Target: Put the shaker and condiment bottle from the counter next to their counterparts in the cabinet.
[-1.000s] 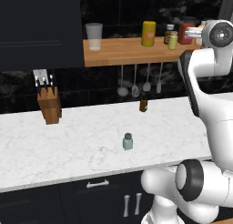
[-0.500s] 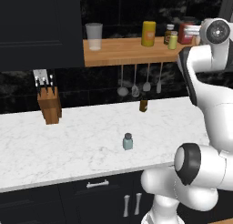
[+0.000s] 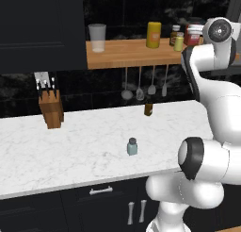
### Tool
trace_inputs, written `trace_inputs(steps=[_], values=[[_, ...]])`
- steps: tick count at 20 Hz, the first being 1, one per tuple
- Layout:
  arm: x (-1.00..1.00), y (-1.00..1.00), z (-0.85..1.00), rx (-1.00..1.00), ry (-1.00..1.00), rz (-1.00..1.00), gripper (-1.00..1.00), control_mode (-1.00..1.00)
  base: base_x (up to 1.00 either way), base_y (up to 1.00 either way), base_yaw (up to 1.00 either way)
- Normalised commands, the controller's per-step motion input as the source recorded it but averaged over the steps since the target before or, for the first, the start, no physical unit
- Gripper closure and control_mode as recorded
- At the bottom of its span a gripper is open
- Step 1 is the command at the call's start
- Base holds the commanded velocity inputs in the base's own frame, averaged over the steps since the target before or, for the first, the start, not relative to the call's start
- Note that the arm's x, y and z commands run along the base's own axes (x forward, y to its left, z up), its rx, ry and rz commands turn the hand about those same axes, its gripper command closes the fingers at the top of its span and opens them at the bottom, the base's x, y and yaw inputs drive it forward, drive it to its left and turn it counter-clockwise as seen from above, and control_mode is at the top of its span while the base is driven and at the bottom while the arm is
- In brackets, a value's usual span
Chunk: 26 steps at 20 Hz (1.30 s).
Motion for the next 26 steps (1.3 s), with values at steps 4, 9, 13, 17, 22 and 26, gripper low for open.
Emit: trace_inputs(steps=[4,9,13,17,22,26], values=[[0.21,-0.14,0.0,0.02,0.0,0.0,1.0,-1.0,0.0,0.0,0.0],[0.15,-0.07,-0.02,0.0,0.0,0.0,1.0,-1.0,0.0,0.0,0.0],[0.19,0.0,-0.09,0.0,0.0,0.0,1.0,-1.0,0.0,0.0,0.0],[0.33,-0.03,-0.19,0.0,0.0,0.0,1.0,-1.0,0.0,0.0,0.0],[0.35,-0.08,-0.1,0.0,0.0,0.0,1.0,-1.0,0.0,0.0,0.0],[0.35,-0.1,0.0,0.0,0.0,0.0,1.0,-1.0,0.0,0.0,0.0]])
